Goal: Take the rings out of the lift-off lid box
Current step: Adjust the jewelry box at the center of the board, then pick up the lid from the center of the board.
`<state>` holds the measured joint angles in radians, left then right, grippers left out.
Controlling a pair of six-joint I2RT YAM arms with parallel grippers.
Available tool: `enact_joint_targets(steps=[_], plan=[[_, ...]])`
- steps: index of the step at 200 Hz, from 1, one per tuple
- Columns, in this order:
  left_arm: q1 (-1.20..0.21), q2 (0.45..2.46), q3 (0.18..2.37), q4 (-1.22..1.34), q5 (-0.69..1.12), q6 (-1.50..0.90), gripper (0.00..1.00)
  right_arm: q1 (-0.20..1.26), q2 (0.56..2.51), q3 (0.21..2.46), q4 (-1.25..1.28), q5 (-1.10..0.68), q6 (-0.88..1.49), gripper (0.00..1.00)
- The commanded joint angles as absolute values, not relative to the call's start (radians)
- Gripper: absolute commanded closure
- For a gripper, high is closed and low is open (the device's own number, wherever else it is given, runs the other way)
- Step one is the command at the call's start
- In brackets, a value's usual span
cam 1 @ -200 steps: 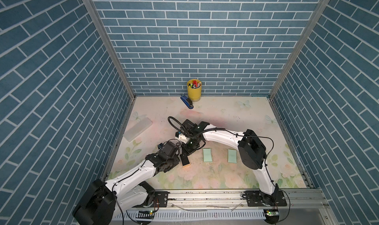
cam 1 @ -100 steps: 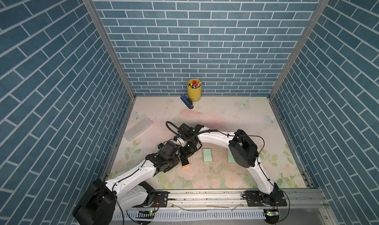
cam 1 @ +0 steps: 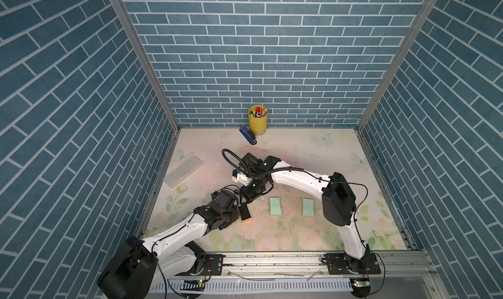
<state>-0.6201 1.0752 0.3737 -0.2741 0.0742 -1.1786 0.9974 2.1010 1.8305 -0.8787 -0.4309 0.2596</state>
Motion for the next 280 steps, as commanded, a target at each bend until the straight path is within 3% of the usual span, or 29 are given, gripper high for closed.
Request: enact_joint_targets(steps=[1, 46, 137, 165, 236, 280], plan=[[-0.623, 1.1, 0.353, -0.216, 0.097, -1.187, 0.78, 0.924, 2.104, 1.843, -0.936, -0.353, 0.282, 0.5], [-0.636, 1.134, 0.357, -0.166, 0.099, -1.202, 0.78, 0.86, 2.185, 1.901, -0.983, -0.222, 0.317, 0.34], [-0.643, 1.073, 0.36, -0.259, 0.057, -1.162, 0.76, 0.888, 2.331, 2.03, -1.028, -0.196, 0.373, 0.29], [-0.643, 1.062, 0.35, -0.259, 0.066, -1.149, 0.75, 0.903, 2.37, 2.068, -1.043, -0.184, 0.379, 0.21], [-0.644, 1.045, 0.332, -0.246, 0.072, -1.143, 0.75, 0.926, 2.443, 2.147, -1.102, -0.097, 0.383, 0.25], [-0.646, 1.04, 0.316, -0.227, 0.09, -1.151, 0.77, 0.937, 2.46, 2.162, -1.099, -0.1, 0.383, 0.43]])
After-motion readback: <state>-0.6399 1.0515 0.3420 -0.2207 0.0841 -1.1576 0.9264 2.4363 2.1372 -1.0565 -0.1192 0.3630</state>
